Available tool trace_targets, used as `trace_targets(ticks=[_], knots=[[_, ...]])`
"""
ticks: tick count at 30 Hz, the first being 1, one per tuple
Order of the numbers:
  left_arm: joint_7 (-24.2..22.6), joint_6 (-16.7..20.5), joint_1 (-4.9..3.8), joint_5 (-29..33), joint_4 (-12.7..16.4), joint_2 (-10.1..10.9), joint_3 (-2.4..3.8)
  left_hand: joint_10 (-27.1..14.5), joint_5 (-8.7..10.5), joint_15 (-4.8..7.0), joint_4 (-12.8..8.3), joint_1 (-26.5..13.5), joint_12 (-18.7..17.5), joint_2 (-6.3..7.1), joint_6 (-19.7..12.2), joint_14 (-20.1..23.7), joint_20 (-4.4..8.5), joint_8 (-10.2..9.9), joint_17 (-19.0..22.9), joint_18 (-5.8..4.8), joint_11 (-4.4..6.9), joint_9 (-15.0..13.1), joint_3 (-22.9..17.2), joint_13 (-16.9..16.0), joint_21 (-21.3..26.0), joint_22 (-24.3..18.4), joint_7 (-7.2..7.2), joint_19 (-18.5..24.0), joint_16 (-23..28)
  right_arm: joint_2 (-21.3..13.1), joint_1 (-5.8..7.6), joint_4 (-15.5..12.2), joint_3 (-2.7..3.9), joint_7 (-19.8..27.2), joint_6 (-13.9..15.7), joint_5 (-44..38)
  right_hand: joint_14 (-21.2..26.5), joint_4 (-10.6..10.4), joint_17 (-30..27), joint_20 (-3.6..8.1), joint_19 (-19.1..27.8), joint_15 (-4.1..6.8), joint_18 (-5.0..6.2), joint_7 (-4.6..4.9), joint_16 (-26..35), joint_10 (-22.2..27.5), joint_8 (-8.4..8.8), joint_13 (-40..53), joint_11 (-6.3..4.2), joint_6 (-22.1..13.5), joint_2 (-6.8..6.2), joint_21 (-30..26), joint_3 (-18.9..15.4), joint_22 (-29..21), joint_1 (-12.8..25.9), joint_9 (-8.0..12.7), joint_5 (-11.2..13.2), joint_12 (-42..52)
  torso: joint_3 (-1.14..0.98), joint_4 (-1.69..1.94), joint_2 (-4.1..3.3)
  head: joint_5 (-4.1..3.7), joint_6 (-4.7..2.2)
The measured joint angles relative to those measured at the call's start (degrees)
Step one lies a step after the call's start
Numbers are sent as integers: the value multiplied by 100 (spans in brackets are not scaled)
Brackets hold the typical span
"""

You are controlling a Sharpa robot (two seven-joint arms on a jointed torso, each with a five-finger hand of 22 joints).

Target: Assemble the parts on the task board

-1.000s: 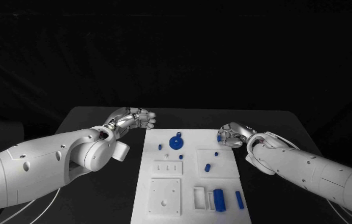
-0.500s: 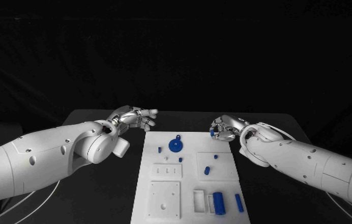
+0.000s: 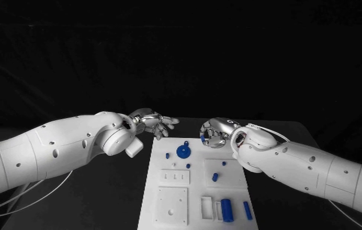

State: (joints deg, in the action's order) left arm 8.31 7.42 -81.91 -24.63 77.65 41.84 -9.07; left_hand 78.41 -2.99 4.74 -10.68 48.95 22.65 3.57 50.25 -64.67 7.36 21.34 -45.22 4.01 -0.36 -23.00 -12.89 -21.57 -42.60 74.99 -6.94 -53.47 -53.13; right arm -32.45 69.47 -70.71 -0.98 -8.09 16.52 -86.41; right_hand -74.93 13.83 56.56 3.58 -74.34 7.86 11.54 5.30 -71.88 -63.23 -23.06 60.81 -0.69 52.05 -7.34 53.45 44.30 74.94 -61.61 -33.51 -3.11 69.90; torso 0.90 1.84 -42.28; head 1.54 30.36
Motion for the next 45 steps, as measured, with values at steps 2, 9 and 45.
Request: trace_targets(ticks=[2,9,45], knots=[[177,-43,3,-88,-21,-71,-16,-106,0,15,89,-103,61,44,-29,29,11,-67,3,1,-12,26,22,-87,-39,0,-3,15,-33,84,0,-60,0,-72,1,-49,-1,-15,0,-7,-7,0,0,0,0,0,0,0,0,0,0,0,15,0,0,-13,0,0,1,-7,24,29,0],[583,0,3,-247,13,-265,-149,-468,0,-110,177,-149,31,69,-185,291,-72,-171,155,1,-107,82,-17,-179,2,-1,-82,324,85,277,-1,-126,0,-305,6,22,3,-23,-1,-8,-7,3,2,0,0,-1,11,0,-1,0,0,0,54,-1,0,-13,0,-1,3,-40,88,79,34],[986,128,9,-291,-91,-534,-326,-830,-1137,-271,-137,-236,-47,-197,73,551,-163,-108,465,-7,-168,104,-299,-310,24,-45,-92,638,206,500,-2,-436,0,-671,22,175,9,-23,-3,-11,-7,9,8,-12,-1,-20,15,-4,-21,13,0,0,117,-2,0,-52,0,-2,10,-57,108,153,32]])
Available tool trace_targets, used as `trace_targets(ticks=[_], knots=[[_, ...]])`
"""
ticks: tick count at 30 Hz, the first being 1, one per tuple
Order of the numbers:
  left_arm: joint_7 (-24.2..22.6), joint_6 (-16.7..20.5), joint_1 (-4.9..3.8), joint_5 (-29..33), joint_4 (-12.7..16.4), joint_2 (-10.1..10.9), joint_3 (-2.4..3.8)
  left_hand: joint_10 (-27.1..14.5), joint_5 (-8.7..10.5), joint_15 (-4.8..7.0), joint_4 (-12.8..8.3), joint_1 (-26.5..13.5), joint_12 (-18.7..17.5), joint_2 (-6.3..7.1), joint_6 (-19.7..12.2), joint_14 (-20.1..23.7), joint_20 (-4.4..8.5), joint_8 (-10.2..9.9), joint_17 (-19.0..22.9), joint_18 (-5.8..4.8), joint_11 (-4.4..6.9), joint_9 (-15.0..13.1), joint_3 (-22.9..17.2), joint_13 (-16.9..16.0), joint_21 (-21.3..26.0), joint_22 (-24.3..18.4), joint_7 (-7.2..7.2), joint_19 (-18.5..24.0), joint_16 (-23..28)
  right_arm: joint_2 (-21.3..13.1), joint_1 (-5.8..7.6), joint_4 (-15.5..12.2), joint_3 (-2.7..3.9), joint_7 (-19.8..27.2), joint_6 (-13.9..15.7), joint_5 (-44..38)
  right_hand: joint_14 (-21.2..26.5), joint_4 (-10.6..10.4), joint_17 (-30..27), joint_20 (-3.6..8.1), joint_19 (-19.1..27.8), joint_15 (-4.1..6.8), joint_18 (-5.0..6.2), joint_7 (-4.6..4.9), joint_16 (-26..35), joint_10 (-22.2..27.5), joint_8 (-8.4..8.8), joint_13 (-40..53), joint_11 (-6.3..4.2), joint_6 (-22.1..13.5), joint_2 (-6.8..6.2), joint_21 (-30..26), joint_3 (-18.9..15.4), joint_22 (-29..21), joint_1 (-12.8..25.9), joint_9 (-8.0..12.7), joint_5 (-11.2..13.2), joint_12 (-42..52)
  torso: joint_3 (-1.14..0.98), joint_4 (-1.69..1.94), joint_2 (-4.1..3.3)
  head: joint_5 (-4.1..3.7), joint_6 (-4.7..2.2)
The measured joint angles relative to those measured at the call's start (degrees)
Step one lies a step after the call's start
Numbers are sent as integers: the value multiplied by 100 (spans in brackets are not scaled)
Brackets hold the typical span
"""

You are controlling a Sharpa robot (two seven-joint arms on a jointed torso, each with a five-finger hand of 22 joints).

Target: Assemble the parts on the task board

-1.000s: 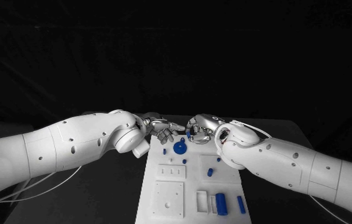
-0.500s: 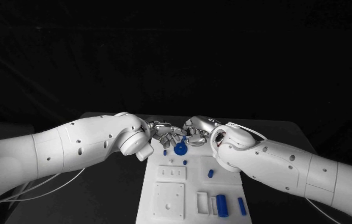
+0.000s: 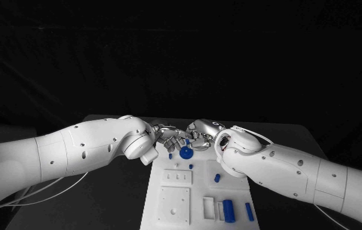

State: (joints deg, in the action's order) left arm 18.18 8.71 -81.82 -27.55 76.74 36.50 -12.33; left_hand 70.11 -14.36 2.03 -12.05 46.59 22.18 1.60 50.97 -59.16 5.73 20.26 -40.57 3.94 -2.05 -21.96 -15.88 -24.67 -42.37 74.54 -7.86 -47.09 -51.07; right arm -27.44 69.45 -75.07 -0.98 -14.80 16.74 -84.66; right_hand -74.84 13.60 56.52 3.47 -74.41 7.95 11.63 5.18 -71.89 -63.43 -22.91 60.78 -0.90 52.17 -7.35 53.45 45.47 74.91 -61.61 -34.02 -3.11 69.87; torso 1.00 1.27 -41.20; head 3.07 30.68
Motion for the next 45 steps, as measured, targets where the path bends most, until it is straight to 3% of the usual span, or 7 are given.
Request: trace_targets(ticks=[12,24,33,42,43,44,45], knots=[[6,-4,10,0,-15,-26,-14,0,0,0,-241,152,0,-207,40,0,0,0,31,-9,0,-1,-132,-31,-71,-12,0,0,-62,15,0,-43,0,-20,-2,-4,-18,0,-1,-1,0,0,2,-7,0,-1,0,1,-1,7,0,0,0,0,0,4,0,0,7,-3,2,-15,-9],[10,-5,12,-3,-26,-38,-20,1,0,0,-337,180,0,-283,51,0,-1,21,41,-39,0,-2,-178,-46,-90,-24,11,0,-85,19,0,-78,0,-40,-9,-6,-27,17,-1,-2,-1,-11,4,-8,0,-10,2,-4,-10,8,0,0,16,-1,0,-1,0,0,7,-6,2,-12,1],[11,-8,14,-4,-23,-39,-20,1,-19,0,-450,386,0,-562,105,0,-15,44,60,-42,1,-8,-276,-60,-155,-24,24,31,-155,24,0,-92,0,-57,-18,-7,-28,1,-2,-9,-9,-13,5,-8,0,-10,13,-4,-11,8,0,0,32,-1,0,-7,0,0,7,-5,2,-20,1],[0,-33,15,-5,-1,-30,-20,59,-90,-21,-467,576,0,-705,214,20,-32,123,87,-43,56,-45,-293,-74,-178,-24,71,116,-155,8,-2,-109,-3,-80,-30,-9,-24,0,-2,-10,-9,-12,5,-9,0,-20,18,-3,-20,8,0,0,32,-1,0,-7,0,0,7,-4,2,-30,20],[-3,-35,15,-5,-2,-30,-19,64,-75,-21,-466,622,0,-721,227,20,-50,123,94,-43,61,-45,-315,-74,-178,-26,84,135,-178,7,-3,-110,-4,-82,-32,-9,-18,0,-2,-10,-9,-12,5,-9,0,-20,19,-3,-20,8,0,0,32,-1,0,-7,0,0,8,-4,2,-30,20],[-5,-37,14,-5,-4,-30,-18,65,161,-8,-400,725,0,-675,244,33,-50,123,108,-60,61,-45,-522,-73,-177,-48,83,134,-194,7,-3,-110,-4,-85,-34,-9,-7,0,-2,-10,-9,-9,5,-9,0,-20,26,-3,-20,8,0,0,32,-1,0,-7,0,-1,8,-4,2,-31,21],[-7,-40,13,-4,-4,-30,-17,82,556,0,-270,831,-7,-563,249,40,-50,122,126,-110,58,-42,-904,-70,-183,-75,77,135,-195,5,-3,-110,-4,-90,-35,-9,-6,0,-2,-10,-9,-9,5,-9,0,-20,31,-3,-20,8,0,0,32,-1,0,-7,0,-1,8,-5,2,-34,21]])
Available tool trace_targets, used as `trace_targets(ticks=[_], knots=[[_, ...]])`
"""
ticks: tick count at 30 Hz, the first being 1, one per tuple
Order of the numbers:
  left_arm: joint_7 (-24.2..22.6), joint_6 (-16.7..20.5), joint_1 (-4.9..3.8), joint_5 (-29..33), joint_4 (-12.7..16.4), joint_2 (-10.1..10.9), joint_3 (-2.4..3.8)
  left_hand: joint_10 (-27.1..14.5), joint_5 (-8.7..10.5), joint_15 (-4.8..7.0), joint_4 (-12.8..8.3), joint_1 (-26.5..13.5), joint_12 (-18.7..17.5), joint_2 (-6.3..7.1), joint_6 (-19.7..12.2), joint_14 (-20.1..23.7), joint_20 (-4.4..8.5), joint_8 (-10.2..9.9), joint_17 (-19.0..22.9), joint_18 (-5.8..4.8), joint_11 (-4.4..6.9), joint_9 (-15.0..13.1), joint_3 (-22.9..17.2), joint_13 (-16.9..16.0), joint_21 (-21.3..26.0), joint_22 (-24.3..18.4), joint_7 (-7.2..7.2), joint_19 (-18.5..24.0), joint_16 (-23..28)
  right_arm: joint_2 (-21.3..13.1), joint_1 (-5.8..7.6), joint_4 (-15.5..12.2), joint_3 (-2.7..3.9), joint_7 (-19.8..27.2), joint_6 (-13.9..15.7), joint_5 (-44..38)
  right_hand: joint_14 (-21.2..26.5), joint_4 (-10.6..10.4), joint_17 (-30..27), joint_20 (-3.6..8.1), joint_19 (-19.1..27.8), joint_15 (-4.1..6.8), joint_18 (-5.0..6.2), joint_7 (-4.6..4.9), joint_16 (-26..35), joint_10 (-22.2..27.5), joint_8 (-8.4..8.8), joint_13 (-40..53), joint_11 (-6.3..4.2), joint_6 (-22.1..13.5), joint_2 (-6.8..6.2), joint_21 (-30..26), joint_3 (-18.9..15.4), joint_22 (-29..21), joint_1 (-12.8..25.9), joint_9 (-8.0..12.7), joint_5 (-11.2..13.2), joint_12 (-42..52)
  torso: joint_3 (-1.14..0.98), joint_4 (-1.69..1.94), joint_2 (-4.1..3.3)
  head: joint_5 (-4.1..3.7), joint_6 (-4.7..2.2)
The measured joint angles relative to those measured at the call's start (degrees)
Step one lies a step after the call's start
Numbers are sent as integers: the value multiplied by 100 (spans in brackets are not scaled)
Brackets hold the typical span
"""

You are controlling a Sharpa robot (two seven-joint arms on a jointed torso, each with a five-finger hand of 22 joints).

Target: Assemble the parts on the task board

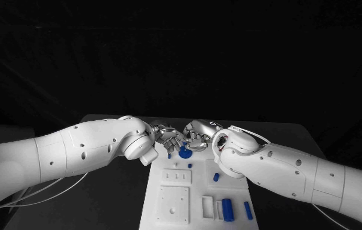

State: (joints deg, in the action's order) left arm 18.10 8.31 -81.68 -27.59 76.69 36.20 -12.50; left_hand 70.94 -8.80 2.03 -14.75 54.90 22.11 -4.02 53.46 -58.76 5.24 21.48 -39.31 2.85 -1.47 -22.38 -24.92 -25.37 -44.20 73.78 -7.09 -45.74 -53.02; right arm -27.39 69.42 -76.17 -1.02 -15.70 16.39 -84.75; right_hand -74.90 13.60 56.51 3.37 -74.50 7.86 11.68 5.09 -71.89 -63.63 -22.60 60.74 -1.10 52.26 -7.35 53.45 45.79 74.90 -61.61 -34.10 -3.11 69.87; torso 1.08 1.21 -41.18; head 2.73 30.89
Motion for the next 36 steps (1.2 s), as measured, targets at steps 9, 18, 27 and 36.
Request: trace_targets(ticks=[9,18,27,36], knots=[[-8,-17,1,1,-7,8,0,163,532,1,63,74,-60,151,111,0,0,45,49,-21,48,-43,-1090,7,-128,-23,16,0,-66,0,1,2,1,-5,-5,0,2,0,0,0,0,-1,1,-1,0,2,-20,0,-3,1,0,0,0,0,0,-23,1,0,2,-1,0,-1,1],[-17,-17,4,2,-18,8,-1,279,471,0,-52,-100,-87,6,138,0,0,100,67,-20,91,-119,-1229,7,-217,-22,5,-1,-133,1,2,-2,2,1,-7,2,2,0,0,0,0,-2,3,-7,0,2,-19,1,-3,7,0,0,-1,1,0,-12,1,0,1,1,1,1,-10],[-31,-9,23,1,-31,2,0,420,452,32,-145,-456,-87,-99,191,-32,-1,153,84,-20,138,-248,-1354,-46,-302,-63,-26,-1,-233,-1,1,11,1,3,-6,10,0,1,0,0,0,-2,3,-9,0,1,-16,1,-5,9,-29,0,-1,5,29,-11,1,-1,1,2,1,1,-12],[-47,12,39,-14,-38,0,-1,666,390,124,-138,-668,1,-49,430,-124,-1,267,64,-20,239,-371,-1386,-163,-436,-85,69,-1,-429,10,0,69,1,18,5,25,-24,-29,-8,-2,1,4,103,-241,33,112,48,-16,-104,242,-136,-3,-7,4,135,-47,-198,-26,-2,-4,1,-4,-4]])
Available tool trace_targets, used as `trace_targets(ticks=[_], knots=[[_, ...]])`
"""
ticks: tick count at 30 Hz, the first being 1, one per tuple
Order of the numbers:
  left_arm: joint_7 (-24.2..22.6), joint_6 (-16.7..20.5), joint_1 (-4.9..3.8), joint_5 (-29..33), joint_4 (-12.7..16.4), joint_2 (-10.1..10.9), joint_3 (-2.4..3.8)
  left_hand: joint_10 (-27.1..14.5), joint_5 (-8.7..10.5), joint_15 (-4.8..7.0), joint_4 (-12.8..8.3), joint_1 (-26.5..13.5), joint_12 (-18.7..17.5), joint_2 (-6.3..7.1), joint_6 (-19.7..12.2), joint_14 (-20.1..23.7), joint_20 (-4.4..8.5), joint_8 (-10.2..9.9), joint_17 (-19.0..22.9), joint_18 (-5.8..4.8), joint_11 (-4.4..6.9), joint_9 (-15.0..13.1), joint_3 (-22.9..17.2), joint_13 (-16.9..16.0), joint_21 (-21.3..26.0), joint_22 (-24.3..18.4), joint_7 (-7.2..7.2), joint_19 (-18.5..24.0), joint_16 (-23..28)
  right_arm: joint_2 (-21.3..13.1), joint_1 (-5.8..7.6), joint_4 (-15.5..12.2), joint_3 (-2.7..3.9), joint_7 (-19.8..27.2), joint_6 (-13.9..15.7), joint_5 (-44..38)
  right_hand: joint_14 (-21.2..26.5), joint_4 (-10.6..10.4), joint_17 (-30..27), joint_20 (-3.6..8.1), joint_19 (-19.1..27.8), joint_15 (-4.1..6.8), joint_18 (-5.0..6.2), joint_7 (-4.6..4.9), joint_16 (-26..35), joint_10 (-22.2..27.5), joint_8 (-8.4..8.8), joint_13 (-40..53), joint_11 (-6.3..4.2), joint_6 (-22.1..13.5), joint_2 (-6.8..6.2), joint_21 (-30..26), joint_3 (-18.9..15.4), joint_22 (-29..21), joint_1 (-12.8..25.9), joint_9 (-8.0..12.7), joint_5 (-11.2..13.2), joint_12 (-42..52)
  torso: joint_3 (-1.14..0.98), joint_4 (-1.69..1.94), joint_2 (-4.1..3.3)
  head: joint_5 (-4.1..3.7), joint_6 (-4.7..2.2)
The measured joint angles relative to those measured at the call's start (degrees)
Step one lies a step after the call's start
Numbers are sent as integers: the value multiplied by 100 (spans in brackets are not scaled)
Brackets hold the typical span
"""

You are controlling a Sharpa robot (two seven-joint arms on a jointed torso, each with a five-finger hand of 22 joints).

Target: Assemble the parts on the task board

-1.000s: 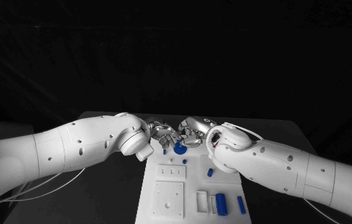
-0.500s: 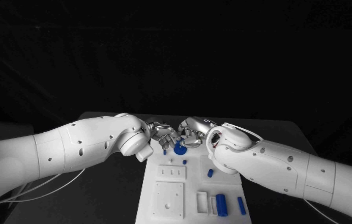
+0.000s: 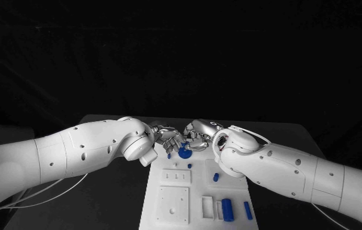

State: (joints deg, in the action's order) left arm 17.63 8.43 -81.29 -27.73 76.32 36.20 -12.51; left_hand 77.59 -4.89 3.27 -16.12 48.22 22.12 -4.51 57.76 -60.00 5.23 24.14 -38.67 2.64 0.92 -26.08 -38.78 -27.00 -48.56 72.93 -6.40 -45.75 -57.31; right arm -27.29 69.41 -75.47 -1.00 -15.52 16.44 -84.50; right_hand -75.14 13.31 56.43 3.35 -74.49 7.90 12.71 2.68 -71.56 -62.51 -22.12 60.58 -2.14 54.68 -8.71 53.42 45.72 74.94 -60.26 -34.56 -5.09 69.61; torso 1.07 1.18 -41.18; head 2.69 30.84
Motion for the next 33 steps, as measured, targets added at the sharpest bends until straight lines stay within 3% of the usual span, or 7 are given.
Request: trace_targets(ticks=[6,22,25,27,29,33], knots=[[-9,10,4,-36,3,2,-2,82,-264,17,-12,-62,75,61,40,-17,0,1,-17,0,42,-95,-43,-79,-72,-20,-19,0,-114,2,0,19,0,9,2,15,-9,-94,-6,0,0,10,34,-61,9,28,-11,-7,-11,63,-92,0,-99,0,81,0,-208,-23,0,3,-1,-8,3],[-35,18,12,-336,4,3,-4,139,-381,41,-17,-119,140,139,130,-41,9,54,-22,0,72,-205,-87,-160,-158,-40,29,-34,-222,-40,-31,45,-1,68,2,110,-10,-233,-6,-19,-19,10,69,-116,24,28,25,-12,-13,251,-246,0,-240,-1,214,-2,-280,-30,-3,1,-1,-12,-1],[-35,16,12,-442,-15,17,-4,157,-492,62,-10,-96,173,188,151,-62,9,54,-22,0,74,-249,-110,-185,-199,-51,45,-34,-237,-89,-38,111,-9,84,2,140,11,-323,-23,-19,-19,30,71,65,67,52,88,-19,4,575,-354,-36,-327,-2,325,-183,-311,-84,-3,-2,-1,-11,2],[-32,16,10,-530,-24,56,-4,179,-572,62,-10,-96,174,188,151,-62,9,54,-22,0,94,-254,-110,-195,-200,-64,46,-34,-264,-163,-43,191,-13,91,16,189,181,-368,-61,-31,147,-28,69,213,198,239,254,-50,74,406,-461,-176,-409,-2,398,-116,-239,-183,-3,-3,-1,-7,8],[-23,15,8,-627,-24,75,-4,194,-614,62,-9,-96,174,188,151,-62,9,54,-17,0,92,-272,-110,-201,-201,-65,45,-34,-264,-245,-44,247,-13,113,69,255,347,-387,-103,-57,335,-138,63,281,317,439,467,-96,188,87,-572,-316,-516,-10,437,-43,-202,-284,-5,-7,-1,-4,18],[-7,-20,23,-862,5,79,-4,196,-660,62,-10,-95,202,188,169,-62,9,52,-14,0,92,-288,-110,-211,-225,-72,28,-34,-285,-371,-44,380,-13,218,267,462,642,-407,-193,-148,672,-334,48,447,515,725,712,-173,380,-306,-646,-569,-735,-69,466,37,-282,-400,-4,-7,1,-2,30]])
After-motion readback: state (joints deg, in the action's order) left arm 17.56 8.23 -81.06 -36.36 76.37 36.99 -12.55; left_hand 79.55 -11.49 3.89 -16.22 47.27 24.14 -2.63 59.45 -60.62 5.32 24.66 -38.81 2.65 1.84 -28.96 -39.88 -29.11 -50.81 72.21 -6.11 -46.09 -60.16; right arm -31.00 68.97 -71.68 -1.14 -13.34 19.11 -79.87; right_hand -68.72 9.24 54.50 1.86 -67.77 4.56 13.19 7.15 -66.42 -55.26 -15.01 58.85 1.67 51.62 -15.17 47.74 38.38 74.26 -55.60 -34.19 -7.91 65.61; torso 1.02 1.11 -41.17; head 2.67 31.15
